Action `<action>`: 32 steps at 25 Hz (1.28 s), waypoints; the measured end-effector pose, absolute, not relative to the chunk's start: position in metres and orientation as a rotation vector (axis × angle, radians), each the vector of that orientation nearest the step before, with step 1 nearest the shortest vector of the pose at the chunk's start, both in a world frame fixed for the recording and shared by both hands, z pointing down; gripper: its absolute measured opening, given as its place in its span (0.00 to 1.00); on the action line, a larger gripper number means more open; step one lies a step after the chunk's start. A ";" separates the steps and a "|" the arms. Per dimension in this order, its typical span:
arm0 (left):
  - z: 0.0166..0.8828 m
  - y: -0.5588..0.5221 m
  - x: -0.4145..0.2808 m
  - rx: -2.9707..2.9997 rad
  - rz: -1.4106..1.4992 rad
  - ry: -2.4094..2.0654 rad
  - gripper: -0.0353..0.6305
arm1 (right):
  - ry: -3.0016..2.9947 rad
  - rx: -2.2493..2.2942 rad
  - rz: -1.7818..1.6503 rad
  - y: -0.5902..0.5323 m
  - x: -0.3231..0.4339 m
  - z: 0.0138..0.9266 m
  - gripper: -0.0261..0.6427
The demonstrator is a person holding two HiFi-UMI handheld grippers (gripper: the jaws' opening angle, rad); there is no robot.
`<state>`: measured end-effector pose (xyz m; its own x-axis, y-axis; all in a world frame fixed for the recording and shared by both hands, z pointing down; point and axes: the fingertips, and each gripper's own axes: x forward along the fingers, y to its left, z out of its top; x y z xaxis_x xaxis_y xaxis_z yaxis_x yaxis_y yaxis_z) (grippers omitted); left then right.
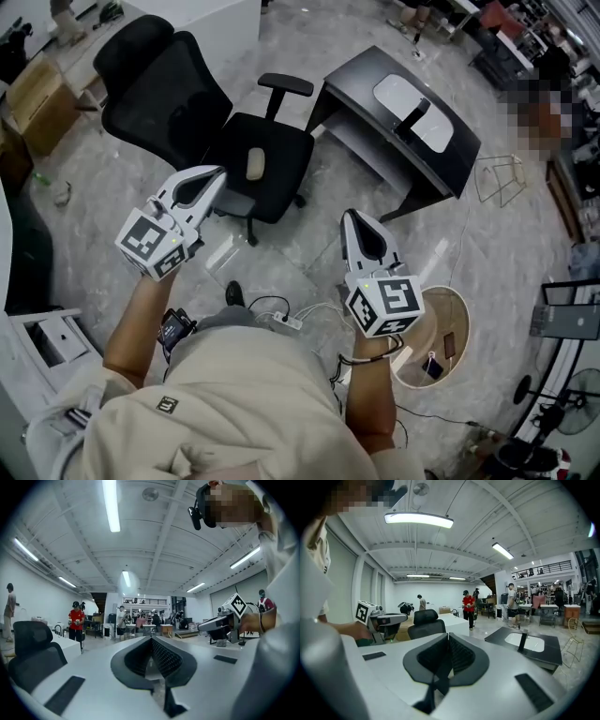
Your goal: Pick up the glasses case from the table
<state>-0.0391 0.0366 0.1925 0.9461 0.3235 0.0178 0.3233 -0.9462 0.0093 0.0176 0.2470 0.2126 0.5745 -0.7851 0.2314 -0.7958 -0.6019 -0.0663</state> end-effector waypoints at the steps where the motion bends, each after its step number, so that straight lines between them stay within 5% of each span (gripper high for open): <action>1: 0.194 0.032 -0.035 3.087 0.029 0.529 0.08 | -1.369 2.749 0.373 0.243 0.019 0.213 0.08; 32: 0.236 -0.094 0.037 3.040 0.093 0.482 0.07 | -1.291 2.689 0.462 0.140 0.108 0.224 0.08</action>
